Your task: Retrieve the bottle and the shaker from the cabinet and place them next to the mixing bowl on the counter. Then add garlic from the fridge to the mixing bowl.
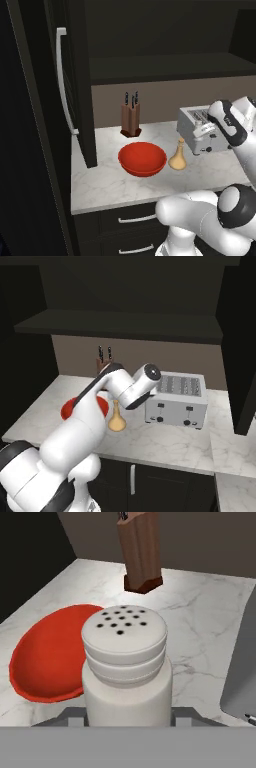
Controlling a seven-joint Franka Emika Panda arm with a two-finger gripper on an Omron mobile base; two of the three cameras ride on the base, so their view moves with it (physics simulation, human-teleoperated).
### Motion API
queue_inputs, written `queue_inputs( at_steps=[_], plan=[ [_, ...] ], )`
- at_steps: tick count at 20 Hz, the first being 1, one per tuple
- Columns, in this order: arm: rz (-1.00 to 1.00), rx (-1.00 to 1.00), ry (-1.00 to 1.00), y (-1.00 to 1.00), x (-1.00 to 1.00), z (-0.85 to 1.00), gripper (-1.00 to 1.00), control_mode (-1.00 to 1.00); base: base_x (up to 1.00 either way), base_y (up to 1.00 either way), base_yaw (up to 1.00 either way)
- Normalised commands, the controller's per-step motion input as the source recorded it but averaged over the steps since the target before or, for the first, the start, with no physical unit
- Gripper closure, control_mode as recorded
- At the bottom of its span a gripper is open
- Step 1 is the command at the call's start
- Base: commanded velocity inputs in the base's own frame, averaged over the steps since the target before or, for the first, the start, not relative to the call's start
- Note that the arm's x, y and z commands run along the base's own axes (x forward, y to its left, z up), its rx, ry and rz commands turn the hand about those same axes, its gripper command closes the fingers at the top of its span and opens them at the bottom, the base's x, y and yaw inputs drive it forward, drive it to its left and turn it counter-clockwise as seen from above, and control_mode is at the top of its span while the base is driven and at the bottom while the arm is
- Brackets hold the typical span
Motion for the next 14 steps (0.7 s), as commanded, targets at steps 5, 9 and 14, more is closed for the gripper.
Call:
queue_inputs(
  at_steps=[5, 9, 14],
  plan=[
    [0.09, 0.01, -0.04, 0.00, 0.00, -0.45, 1.00, -1.00, 0.00, 0.00, 0.00],
    [0.17, 0.00, -0.06, 0.00, 0.00, -0.26, 1.00, -1.00, 0.00, 0.00, 0.00],
    [0.17, 0.00, -0.08, 0.00, 0.00, -0.16, 1.00, -1.00, 0.00, 0.00, 0.00]
  ],
)
